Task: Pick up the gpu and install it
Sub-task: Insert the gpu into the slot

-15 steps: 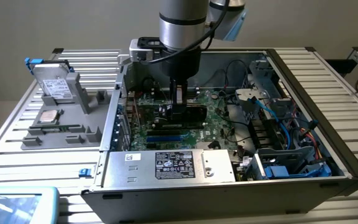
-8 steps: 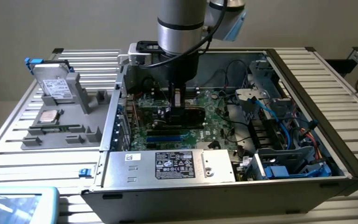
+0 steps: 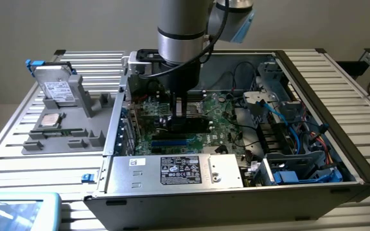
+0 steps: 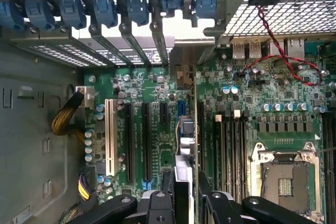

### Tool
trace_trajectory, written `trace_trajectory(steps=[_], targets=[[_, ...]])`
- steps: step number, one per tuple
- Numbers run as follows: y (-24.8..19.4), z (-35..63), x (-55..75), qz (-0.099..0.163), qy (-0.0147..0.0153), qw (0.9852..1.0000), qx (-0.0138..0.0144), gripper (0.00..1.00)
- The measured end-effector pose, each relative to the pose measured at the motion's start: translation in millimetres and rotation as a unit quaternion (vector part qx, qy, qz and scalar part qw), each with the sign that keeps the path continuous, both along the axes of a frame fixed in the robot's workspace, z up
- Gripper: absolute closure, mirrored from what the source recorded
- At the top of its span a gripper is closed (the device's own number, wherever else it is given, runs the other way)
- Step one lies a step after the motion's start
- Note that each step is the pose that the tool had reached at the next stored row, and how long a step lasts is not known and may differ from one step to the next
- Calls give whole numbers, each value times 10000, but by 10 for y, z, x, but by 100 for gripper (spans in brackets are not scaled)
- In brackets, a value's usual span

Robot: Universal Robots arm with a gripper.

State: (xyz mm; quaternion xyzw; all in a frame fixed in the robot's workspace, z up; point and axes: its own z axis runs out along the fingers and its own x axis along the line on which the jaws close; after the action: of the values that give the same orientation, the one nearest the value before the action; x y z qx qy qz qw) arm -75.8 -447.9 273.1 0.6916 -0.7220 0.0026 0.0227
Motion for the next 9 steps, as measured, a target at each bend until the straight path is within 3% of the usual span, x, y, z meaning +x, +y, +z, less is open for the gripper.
trace_trajectory(steps=[6, 9], targets=[[-22, -83, -34, 1, 33, 10000, -1, 72], [-35, -94, -64, 1, 36, 10000, 1, 72]])
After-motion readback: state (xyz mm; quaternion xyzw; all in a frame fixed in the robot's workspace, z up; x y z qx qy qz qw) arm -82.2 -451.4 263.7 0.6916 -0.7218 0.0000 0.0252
